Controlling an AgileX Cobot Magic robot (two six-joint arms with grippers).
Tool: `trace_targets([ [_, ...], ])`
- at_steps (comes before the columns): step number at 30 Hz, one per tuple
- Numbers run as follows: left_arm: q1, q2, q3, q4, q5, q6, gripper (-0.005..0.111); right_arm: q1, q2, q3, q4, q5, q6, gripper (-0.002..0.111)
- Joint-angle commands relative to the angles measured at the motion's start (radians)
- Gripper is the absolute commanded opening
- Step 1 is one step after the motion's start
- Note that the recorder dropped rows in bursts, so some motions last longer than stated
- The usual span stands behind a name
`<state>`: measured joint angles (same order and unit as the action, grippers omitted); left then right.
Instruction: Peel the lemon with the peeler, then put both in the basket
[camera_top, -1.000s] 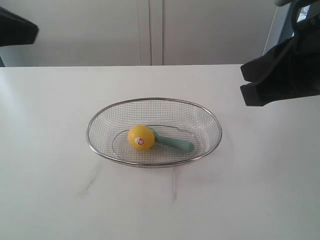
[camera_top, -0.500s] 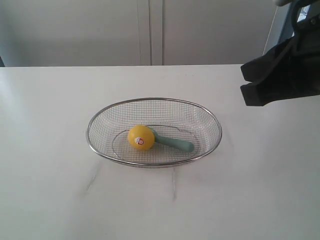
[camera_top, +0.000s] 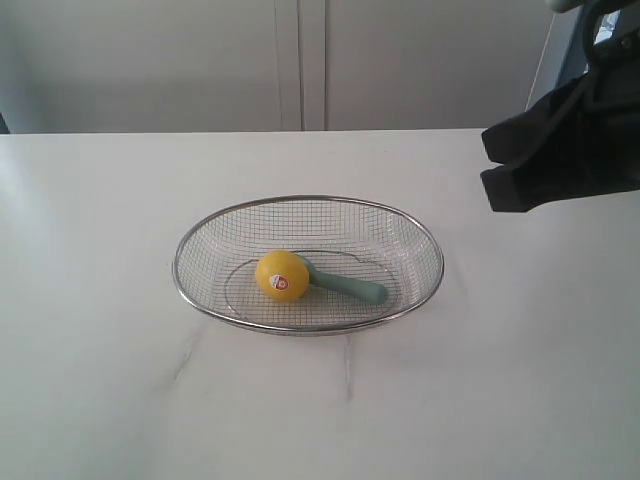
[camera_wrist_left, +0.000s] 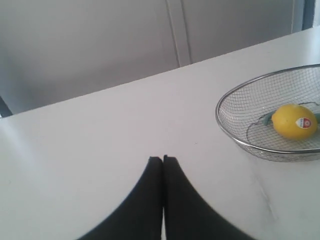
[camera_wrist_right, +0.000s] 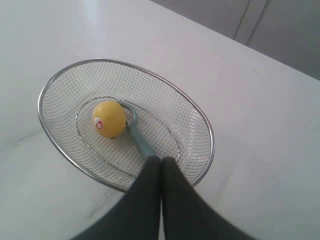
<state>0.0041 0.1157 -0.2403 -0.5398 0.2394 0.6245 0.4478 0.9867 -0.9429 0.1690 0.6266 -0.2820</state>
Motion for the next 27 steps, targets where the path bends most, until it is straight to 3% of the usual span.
trace_targets([
  [1,0.031,-0.020,0.036,-0.094,-0.007,-0.023,0.000,-0.009,-0.007,0.007,-0.002,-0.006,0.001,0.000],
  [10,0.034,-0.033,0.036,-0.225,-0.008,-0.026,0.000,-0.009,-0.007,0.007,-0.002,-0.006,0.001,0.000],
  [12,0.034,-0.047,0.036,-0.163,-0.003,-0.029,0.000,-0.009,-0.007,0.007,-0.002,-0.006,0.001,0.000],
  [14,0.034,-0.074,0.056,-0.013,-0.008,-0.150,0.000,-0.009,-0.007,0.007,-0.002,-0.006,0.001,0.000],
  [15,0.034,-0.095,0.087,0.100,-0.017,-0.298,0.000,-0.009,-0.007,0.007,-0.002,-0.006,0.001,0.000],
  [19,0.032,-0.116,0.201,0.279,-0.092,-0.553,0.000,-0.009,-0.007,0.007,-0.002,-0.006,0.001,0.000],
  [22,0.032,-0.116,0.240,0.289,-0.120,-0.598,0.000,-0.009,-0.007,0.007,-0.002,-0.004,0.001,0.000],
  [24,0.032,-0.116,0.240,0.348,-0.019,-0.576,0.000,-0.009,-0.007,0.007,-0.002,-0.005,0.001,0.000],
  [27,0.033,-0.116,0.240,0.402,-0.031,-0.549,0.000,-0.009,-0.007,0.007,-0.002,-0.005,0.001,0.000],
])
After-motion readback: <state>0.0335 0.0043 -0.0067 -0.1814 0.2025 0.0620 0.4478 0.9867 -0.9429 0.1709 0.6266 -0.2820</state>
